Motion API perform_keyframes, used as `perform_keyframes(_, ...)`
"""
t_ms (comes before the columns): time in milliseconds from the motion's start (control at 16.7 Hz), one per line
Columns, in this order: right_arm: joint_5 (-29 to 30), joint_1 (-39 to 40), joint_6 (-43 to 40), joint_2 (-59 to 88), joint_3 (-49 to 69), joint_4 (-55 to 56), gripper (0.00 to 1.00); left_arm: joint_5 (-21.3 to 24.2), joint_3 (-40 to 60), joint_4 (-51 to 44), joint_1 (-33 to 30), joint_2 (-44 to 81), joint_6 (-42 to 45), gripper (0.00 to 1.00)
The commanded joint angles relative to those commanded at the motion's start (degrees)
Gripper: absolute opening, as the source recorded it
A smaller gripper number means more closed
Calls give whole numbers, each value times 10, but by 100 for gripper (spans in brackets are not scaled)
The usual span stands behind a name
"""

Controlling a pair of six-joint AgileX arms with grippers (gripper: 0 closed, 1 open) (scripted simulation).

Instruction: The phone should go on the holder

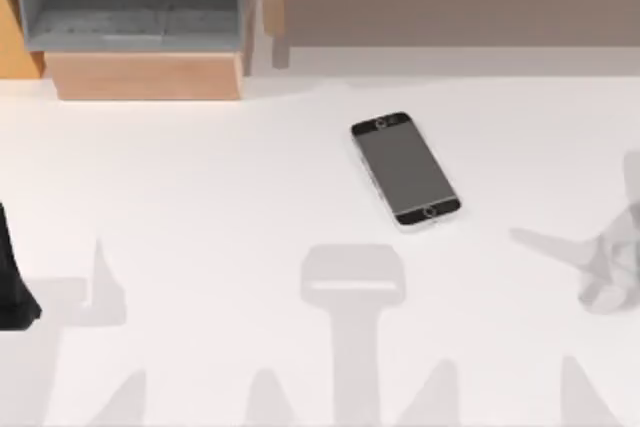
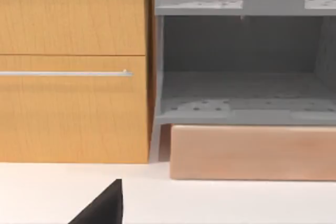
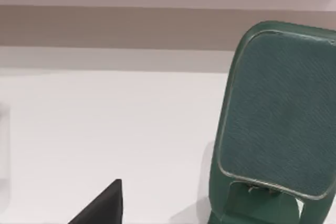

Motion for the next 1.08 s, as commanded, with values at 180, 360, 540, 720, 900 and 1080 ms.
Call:
perform_keyframes(180, 5, 15, 4, 142, 130, -95, 100, 0, 0, 0, 0, 0, 0, 100)
perform_keyframes(360, 8, 37, 13, 302, 292, -197, 100, 0, 0, 0, 0, 0, 0, 100)
perform_keyframes(540, 8, 65, 25, 473, 476, -299, 100, 0, 0, 0, 0, 0, 0, 100)
perform_keyframes(720, 6, 97, 39, 648, 673, -398, 100, 0, 0, 0, 0, 0, 0, 100)
perform_keyframes(900, 4, 132, 54, 823, 869, -494, 100, 0, 0, 0, 0, 0, 0, 100)
perform_keyframes(1080, 2, 168, 68, 990, 1050, -583, 100, 0, 0, 0, 0, 0, 0, 100)
